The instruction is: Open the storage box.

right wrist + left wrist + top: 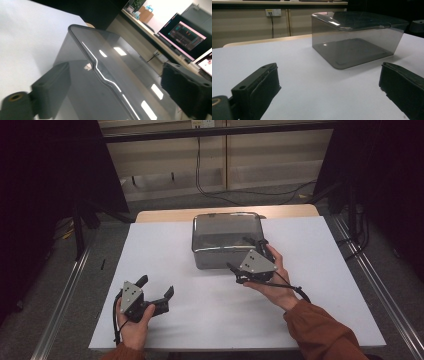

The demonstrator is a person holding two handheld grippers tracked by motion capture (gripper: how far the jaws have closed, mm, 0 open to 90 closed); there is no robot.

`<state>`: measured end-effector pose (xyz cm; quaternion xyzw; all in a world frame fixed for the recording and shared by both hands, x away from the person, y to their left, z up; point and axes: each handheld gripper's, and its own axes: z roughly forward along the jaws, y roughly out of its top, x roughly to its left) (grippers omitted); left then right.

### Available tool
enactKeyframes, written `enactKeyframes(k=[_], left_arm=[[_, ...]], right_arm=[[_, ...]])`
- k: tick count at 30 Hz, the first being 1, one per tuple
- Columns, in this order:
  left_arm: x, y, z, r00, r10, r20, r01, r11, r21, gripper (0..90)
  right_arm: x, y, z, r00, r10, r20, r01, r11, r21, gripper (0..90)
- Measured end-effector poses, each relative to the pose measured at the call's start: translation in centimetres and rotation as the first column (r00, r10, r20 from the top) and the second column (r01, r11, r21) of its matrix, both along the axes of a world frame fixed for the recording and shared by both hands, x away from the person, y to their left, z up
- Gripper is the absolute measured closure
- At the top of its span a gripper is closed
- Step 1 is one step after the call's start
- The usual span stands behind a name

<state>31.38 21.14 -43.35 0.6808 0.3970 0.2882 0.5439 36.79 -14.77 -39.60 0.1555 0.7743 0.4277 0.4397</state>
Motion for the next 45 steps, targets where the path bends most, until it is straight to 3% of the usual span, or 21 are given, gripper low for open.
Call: enactKeyframes(k=[1, 6, 9, 10, 13, 17, 18, 19, 24, 25, 29, 31, 37, 40, 42, 45], left_arm=[[0.0, 0.0, 0.0, 1.0, 0.001, 0.0, -0.001, 1.0, -0.004, 2.7], [0.0, -0.1, 0.0, 1.0, -0.005, 0.002, 0.005, 1.0, 0.003, 2.7], [-0.2, -0.2, 0.1, 0.9999, -0.009, 0.007, 0.009, 0.9999, 0.007, 2.7], [-0.2, -0.1, 0.1, 0.9999, -0.009, 0.009, 0.009, 0.9999, 0.01, 2.7], [-0.1, -0.1, 0.1, 1.0, -0.007, 0.006, 0.007, 0.9999, 0.01, 2.7], [-0.2, -0.1, 0.1, 0.9999, -0.011, 0.008, 0.011, 0.9999, 0.013, 2.7], [-0.2, -0.1, 0.1, 0.9999, -0.013, 0.009, 0.013, 0.9999, 0.012, 2.7], [-0.2, 0.0, 0.1, 0.9999, -0.012, 0.011, 0.012, 0.9999, 0.012, 2.7], [-0.2, 0.0, 0.1, 0.9999, -0.011, 0.006, 0.011, 0.9998, 0.017, 2.7], [-0.2, 0.0, 0.1, 0.9999, -0.011, 0.007, 0.011, 0.9998, 0.014, 2.6], [-0.2, -0.1, 0.1, 0.9998, -0.017, 0.005, 0.017, 0.9997, 0.019, 2.6], [-0.2, -0.1, 0.1, 0.9998, -0.019, 0.008, 0.019, 0.9996, 0.02, 2.6], [-0.2, -0.2, 0.0, 0.9998, -0.021, 0.001, 0.021, 0.9996, 0.021, 2.6], [-0.2, -0.2, 0.0, 0.9998, -0.019, 0.003, 0.019, 0.9996, 0.021, 2.6], [-0.2, -0.2, 0.0, 0.9997, -0.024, 0.0, 0.024, 0.9994, 0.025, 2.7], [-0.2, -0.2, 0.0, 0.9997, -0.026, 0.0, 0.026, 0.9993, 0.028, 2.6]], right_arm=[[0.3, 0.2, -0.3, 0.9994, -0.01, 0.033, 0.012, 0.999, -0.046, 12.3], [0.6, 0.6, -0.5, 0.9966, -0.019, 0.08, 0.028, 0.994, -0.106, 16.2], [0.5, 1.0, -0.8, 0.9927, -0.016, 0.12, 0.037, 0.984, -0.175, 19.0], [0.5, 1.4, -1.1, 0.992, -0.003, 0.126, 0.031, 0.975, -0.219, 20.2], [0.4, 1.5, -1.3, 0.991, -0.002, 0.134, 0.034, 0.971, -0.238, 22.3], [0.2, 2.0, -1.9, 0.984, -0.014, 0.177, 0.069, 0.948, -0.311, 27.5], [0.2, 2.1, -2.1, 0.982, -0.01, 0.189, 0.074, 0.939, -0.337, 29.6], [0.0, 2.4, -2.4, 0.9777, -0.006, 0.21, 0.087, 0.921, -0.381, 32.5], [0.0, 2.7, -2.8, 0.9754, 0.0, 0.22, 0.093, 0.908, -0.409, 38.3], [0.1, 2.8, -3.0, 0.9744, 0.008, 0.225, 0.093, 0.896, -0.435, 40.5], [0.2, 2.8, -3.3, 0.977, 0.017, 0.213, 0.084, 0.886, -0.457, 45.4], [0.3, 2.7, -3.5, 0.9733, 0.029, 0.228, 0.088, 0.869, -0.487, 50.0], [0.3, 2.9, -3.6, 0.967, 0.038, 0.252, 0.098, 0.857, -0.505, 57.0], [0.3, 2.9, -3.5, 0.9674, 0.027, 0.252, 0.106, 0.86, -0.499, 62.0], [0.4, 2.8, -3.4, 0.964, 0.024, 0.265, 0.119, 0.852, -0.51, 63.6], [0.5, 2.7, -3.4, 0.964, 0.017, 0.265, 0.123, 0.856, -0.502, 64.5]])
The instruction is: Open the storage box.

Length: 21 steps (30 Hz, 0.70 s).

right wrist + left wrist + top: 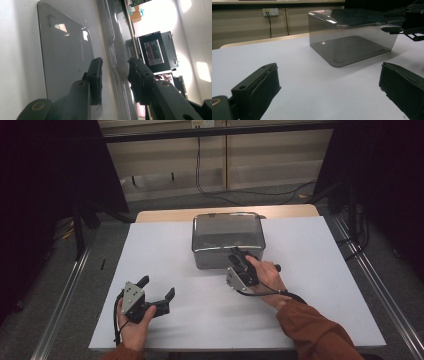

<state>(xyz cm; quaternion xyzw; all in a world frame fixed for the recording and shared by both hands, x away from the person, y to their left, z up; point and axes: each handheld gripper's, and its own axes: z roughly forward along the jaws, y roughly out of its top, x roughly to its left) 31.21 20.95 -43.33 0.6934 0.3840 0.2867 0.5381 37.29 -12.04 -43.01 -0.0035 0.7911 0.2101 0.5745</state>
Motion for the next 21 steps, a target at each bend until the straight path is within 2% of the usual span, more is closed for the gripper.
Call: enactKeyframes(k=[4, 8, 10, 11, 16, 21], left_arm=[[0.01, -0.05, -0.01, 1.0, 0.0, 0.0, 0.0, 1.0, 0.001, 2.6], [0.01, -0.19, -0.05, 1.0, -0.008, -0.004, 0.008, 1.0, -0.001, 2.6], [0.02, -0.21, -0.05, 1.0, -0.008, -0.003, 0.008, 1.0, -0.002, 2.6], [0.02, -0.2, -0.05, 1.0, -0.007, -0.002, 0.007, 1.0, -0.001, 2.6], [0.06, -0.15, -0.1, 0.9999, -0.009, -0.008, 0.009, 0.9998, 0.016, 2.6], [0.2, -0.38, -0.17, 0.9994, -0.031, -0.017, 0.031, 0.9993, 0.02, 2.6]], right_arm=[[-0.13, 0.2, 0.04, 0.9997, 0.009, 0.021, -0.008, 0.999, -0.031, 69.1], [-0.05, 0.37, 0.42, 0.9998, 0.015, 0.01, -0.015, 1.0, -0.024, 73.8], [-0.07, 0.4, 0.37, 0.9998, 0.016, 0.015, -0.016, 0.999, -0.03, 74.1], [-0.14, 0.46, 0.32, 0.9994, 0.021, 0.028, -0.019, 0.999, -0.051, 75.0], [-0.1, 0.46, 0.49, 0.9995, 0.024, 0.022, -0.023, 0.998, -0.052, 75.4], [-0.13, 0.45, 0.54, 0.9993, 0.025, 0.029, -0.023, 0.998, -0.058, 75.9]])
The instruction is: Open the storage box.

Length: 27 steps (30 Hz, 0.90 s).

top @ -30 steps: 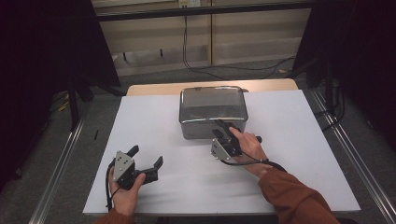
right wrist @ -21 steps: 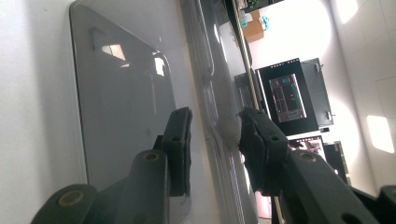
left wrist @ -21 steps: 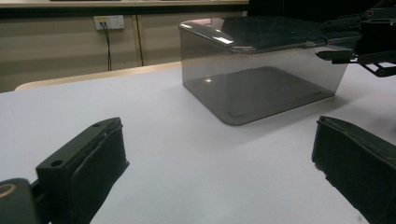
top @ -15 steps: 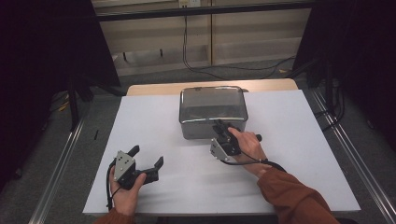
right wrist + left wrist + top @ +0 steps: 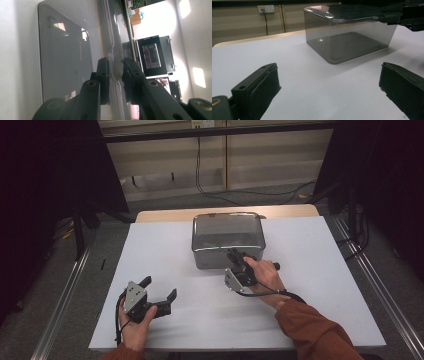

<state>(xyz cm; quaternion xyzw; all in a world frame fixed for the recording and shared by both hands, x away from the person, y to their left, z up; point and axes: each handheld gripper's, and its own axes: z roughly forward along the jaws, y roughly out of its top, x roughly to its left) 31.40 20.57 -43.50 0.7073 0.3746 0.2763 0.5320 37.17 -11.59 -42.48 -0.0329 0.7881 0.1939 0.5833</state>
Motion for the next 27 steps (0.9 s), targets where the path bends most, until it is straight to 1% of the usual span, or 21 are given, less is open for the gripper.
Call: enactKeyframes(k=[2, 3, 9, 10, 11, 12, 13, 14, 17, 18, 19, 20, 22, 25, 26, 27], left_arm=[[0.1, 0.0, 0.0, 1.0, -0.009, -0.001, 0.009, 1.0, 0.004, 3.6], [0.1, 0.0, 0.1, 0.9997, -0.025, -0.004, 0.025, 0.9996, 0.009, 5.1], [0.5, 0.0, 0.3, 0.9999, -0.013, 0.001, 0.013, 0.9999, -0.007, 4.9], [0.7, 0.1, 0.4, 1.0, -0.005, 0.008, 0.005, 0.9999, -0.014, 4.6], [0.7, 0.1, 0.5, 0.9996, 0.006, 0.029, -0.006, 0.9998, -0.019, 4.5], [0.8, 0.0, 0.6, 0.9988, 0.011, 0.048, -0.01, 0.9998, -0.015, 4.4], [0.9, 0.1, 0.7, 0.9985, 0.008, 0.055, -0.008, 1.0, -0.006, 4.1], [1.0, 0.0, 0.7, 0.9987, 0.0, 0.05, 0.001, 0.9999, -0.013, 3.9], [1.2, -0.1, 0.7, 0.9992, -0.009, 0.038, 0.01, 0.9999, -0.005, 3.9], [1.3, -0.2, 0.8, 0.9993, -0.017, 0.033, 0.018, 0.9995, -0.025, 3.9], [1.5, -0.4, 0.8, 0.9991, -0.022, 0.036, 0.023, 0.9993, -0.029, 3.9], [1.5, -0.5, 0.8, 0.9992, -0.022, 0.033, 0.023, 0.9994, -0.027, 3.9], [1.6, -0.7, 0.9, 0.9987, -0.042, 0.029, 0.043, 0.9989, -0.018, 3.9], [2.0, -1.0, 0.8, 0.9992, -0.038, 0.009, 0.038, 0.999, -0.024, 3.9], [2.1, -1.1, 0.8, 0.9995, -0.031, 0.006, 0.031, 0.999, -0.032, 3.9], [2.3, -1.1, 0.8, 0.9995, -0.03, 0.005, 0.03, 0.9991, -0.03, 3.6]], right_arm=[[0.0, 0.0, 0.0, 1.0, 0.0, 0.0, 0.0, 1.0, -0.002, 76.1], [0.0, 0.0, 0.0, 1.0, -0.002, -0.002, 0.002, 1.0, 0.0, 76.1], [0.0, 0.0, 0.1, 1.0, 0.0, -0.005, 0.0, 1.0, 0.004, 76.0], [0.0, 0.0, 0.1, 1.0, 0.0, -0.005, 0.0, 1.0, 0.003, 76.0], [0.0, 0.0, 0.1, 1.0, -0.002, -0.006, 0.002, 1.0, 0.004, 76.0], [0.0, 0.0, 0.2, 1.0, -0.002, -0.007, 0.002, 1.0, 0.006, 76.1], [0.0, 0.0, 0.2, 1.0, -0.001, -0.006, 0.001, 1.0, 0.006, 76.1], [0.0, 0.0, 0.2, 1.0, -0.002, -0.006, 0.002, 1.0, 0.006, 76.1], [0.0, 0.0, 0.2, 1.0, 0.0, -0.004, 0.0, 1.0, 0.004, 76.2], [0.0, 0.0, 0.2, 1.0, 0.002, -0.006, -0.002, 1.0, 0.01, 76.2], [0.1, 0.0, 0.3, 1.0, 0.003, -0.006, -0.003, 1.0, 0.011, 76.2], [0.1, 0.0, 0.3, 1.0, 0.004, -0.005, -0.004, 1.0, 0.013, 76.1], [0.1, 0.0, 0.3, 1.0, 0.004, -0.006, -0.004, 1.0, 0.014, 76.2], [0.1, -0.1, 0.5, 1.0, 0.006, -0.005, -0.006, 1.0, 0.019, 76.4], [0.1, -0.1, 0.6, 1.0, 0.008, -0.002, -0.008, 1.0, 0.018, 76.4], [0.1, -0.1, 0.6, 1.0, 0.006, -0.003, -0.006, 1.0, 0.021, 76.4]])
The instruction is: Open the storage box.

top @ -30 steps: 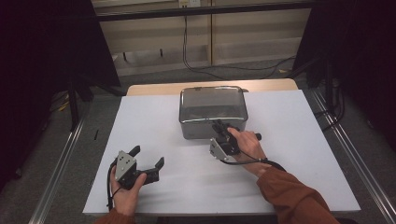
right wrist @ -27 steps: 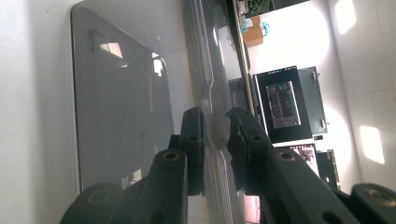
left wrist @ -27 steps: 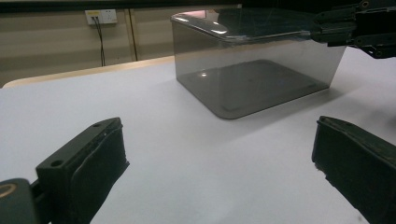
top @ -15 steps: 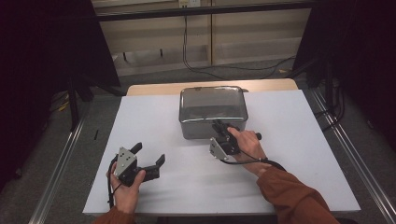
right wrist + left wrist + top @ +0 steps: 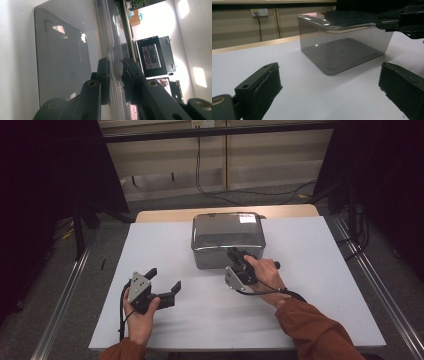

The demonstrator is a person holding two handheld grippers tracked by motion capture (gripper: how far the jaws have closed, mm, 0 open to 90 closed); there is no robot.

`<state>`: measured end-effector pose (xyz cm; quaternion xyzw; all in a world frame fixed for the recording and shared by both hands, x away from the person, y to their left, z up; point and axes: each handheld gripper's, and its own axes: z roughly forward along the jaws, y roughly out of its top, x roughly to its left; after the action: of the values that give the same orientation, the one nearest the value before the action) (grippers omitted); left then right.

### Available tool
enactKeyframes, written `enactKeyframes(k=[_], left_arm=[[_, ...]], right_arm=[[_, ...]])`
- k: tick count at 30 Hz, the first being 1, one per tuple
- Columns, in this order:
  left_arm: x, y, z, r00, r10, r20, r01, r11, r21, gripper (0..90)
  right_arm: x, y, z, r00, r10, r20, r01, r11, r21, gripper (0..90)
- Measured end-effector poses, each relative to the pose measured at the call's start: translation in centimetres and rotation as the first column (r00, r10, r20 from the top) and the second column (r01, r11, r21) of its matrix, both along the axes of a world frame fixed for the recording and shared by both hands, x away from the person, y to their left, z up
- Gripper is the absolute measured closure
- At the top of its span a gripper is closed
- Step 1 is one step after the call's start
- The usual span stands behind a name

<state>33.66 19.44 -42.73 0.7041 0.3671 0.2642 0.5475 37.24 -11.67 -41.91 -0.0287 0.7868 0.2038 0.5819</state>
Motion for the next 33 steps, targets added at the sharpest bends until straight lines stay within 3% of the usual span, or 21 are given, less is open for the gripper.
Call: enactKeyframes(k=[4, 13, 15, 21, 23, 33], left_arm=[[0.6, -0.4, 0.0, 0.9999, -0.003, 0.011, 0.003, 0.9999, 0.015, 3.3], [2.0, -1.7, 0.7, 0.9985, -0.044, 0.033, 0.044, 0.999, -0.007, 3.0], [2.5, -2.0, 0.8, 0.9976, -0.052, 0.045, 0.052, 0.9987, 0.004, 2.5], [3.5, -2.8, 0.8, 0.9977, -0.058, 0.035, 0.058, 0.9983, 0.004, 2.0], [3.8, -3.0, 0.9, 0.9961, -0.07, 0.055, 0.07, 0.9975, -0.009, 2.0], [6.0, -4.3, 2.0, 0.993, -0.088, 0.079, 0.086, 0.996, 0.024, 3.8]], right_arm=[[0.0, -0.1, 0.1, 0.9999, 0.002, 0.014, -0.002, 1.0, -0.004, 77.0], [0.1, -0.1, 0.5, 0.9999, 0.004, 0.017, -0.004, 1.0, 0.013, 77.3], [0.1, -0.2, 0.7, 0.9997, 0.005, 0.022, -0.005, 1.0, 0.011, 77.5], [0.2, -0.2, 1.0, 0.9996, 0.009, 0.028, -0.01, 1.0, 0.015, 77.9], [0.2, -0.2, 1.1, 0.9995, 0.01, 0.029, -0.011, 1.0, 0.017, 78.1], [0.4, -0.3, 2.3, 0.999, 0.011, 0.044, -0.012, 0.999, 0.03, 79.2]])
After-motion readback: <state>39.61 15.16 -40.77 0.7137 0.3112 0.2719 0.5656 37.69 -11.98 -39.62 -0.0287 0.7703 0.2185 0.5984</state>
